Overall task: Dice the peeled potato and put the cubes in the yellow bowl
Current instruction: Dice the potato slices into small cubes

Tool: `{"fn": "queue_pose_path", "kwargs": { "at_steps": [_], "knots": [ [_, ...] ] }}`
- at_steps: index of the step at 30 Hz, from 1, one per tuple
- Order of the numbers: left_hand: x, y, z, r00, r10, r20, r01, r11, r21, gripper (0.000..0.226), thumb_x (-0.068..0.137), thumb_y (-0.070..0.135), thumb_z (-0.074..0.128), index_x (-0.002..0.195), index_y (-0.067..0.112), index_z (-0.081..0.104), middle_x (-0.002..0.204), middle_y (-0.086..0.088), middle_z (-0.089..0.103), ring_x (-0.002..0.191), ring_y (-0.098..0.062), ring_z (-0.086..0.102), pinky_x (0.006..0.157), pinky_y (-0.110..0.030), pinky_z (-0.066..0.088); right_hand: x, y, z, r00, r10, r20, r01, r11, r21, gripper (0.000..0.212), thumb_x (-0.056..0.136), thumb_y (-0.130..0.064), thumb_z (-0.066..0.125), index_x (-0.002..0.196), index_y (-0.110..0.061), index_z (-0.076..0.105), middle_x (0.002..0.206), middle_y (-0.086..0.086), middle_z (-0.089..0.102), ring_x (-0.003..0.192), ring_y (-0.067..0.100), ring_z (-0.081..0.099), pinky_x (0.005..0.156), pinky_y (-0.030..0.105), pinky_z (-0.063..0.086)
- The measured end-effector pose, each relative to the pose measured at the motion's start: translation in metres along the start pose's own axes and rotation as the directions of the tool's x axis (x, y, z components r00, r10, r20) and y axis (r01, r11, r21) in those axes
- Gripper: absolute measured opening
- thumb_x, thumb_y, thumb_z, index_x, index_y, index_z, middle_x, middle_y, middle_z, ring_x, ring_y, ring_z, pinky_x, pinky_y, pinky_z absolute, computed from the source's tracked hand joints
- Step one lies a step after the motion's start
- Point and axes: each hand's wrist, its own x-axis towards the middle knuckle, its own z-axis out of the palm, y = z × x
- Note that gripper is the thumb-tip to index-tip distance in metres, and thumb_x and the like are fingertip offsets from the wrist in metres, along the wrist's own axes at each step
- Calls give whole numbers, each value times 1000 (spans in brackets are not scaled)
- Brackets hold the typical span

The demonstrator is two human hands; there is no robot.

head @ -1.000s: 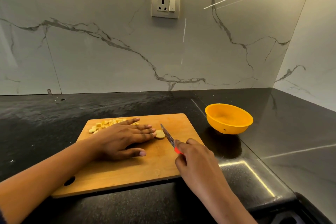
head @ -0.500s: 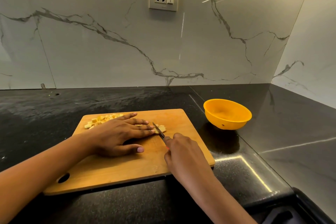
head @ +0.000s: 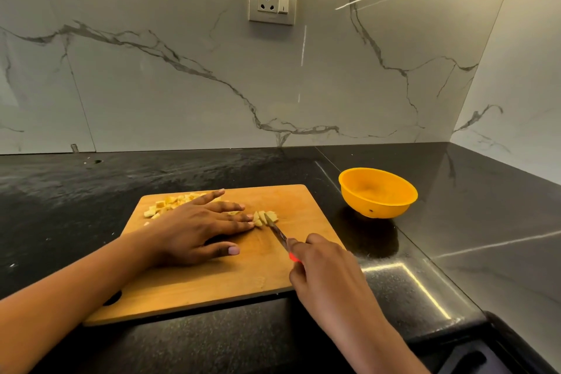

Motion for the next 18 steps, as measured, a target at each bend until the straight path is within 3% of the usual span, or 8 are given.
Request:
{"fn": "queue_pose_path", "kwargs": {
  "at_steps": [3, 5, 8, 11, 15, 18],
  "knots": [
    [-1, 1, 0, 1000, -11, -10, 11, 1000, -9, 71, 81, 76, -7, 141, 48, 15, 148, 28, 14, 139, 9, 0, 112, -23, -17, 6, -2, 5, 999, 25, -45, -23, 999, 31, 46, 100, -26, 41, 146, -28, 36, 114, -6, 49, 93, 11, 52, 69, 21, 36],
    [-2, 3, -2, 998, -15, -56, 14, 1000, -22, 68, 85, 74, -2, 140, 46, 23, 146, 27, 25, 138, 8, 9, 113, -24, -10, 10, -4, 8, 998, 21, -63, -19, 999, 34, 46, 100, -26, 41, 146, -29, 36, 116, -6, 49, 95, 12, 53, 69, 21, 37],
    [-7, 3, 0, 961, 59, -271, -35, 995, 91, 53, 97, 61, 18, 123, 39, 57, 125, 21, 58, 124, 2, 43, 116, -36, 18, 14, -5, 12, 997, 7, -79, -4, 999, 37, 47, 100, -27, 41, 146, -29, 34, 116, -7, 49, 95, 11, 53, 71, 21, 39],
    [-4, 2, 5, 906, 34, -422, 16, 993, 115, 50, 97, 59, 25, 102, 37, 69, 104, 20, 68, 106, -2, 58, 105, -38, 36, 20, 2, 14, 993, 20, -120, -17, 999, 31, 48, 99, -28, 42, 146, -30, 35, 113, -7, 51, 95, 9, 53, 70, 19, 36],
    [14, 4, 0, 924, -182, -335, 171, 983, -61, 79, 82, 78, 5, 118, 37, 62, 121, 16, 62, 117, -8, 52, 97, -27, 31, 36, 14, 15, 982, 85, -169, -82, 996, 27, 46, 98, -26, 45, 144, -32, 40, 102, -9, 50, 85, 8, 51, 59, 17, 32],
    [26, 10, -3, 951, -184, -247, 185, 983, -17, 86, 73, 83, 2, 127, 41, 54, 130, 19, 55, 123, -5, 45, 97, -26, 27, 38, 16, 17, 977, 93, -190, -89, 996, 28, 45, 98, -27, 46, 143, -31, 41, 98, -10, 48, 79, 7, 48, 54, 16, 31]
  ]
}}
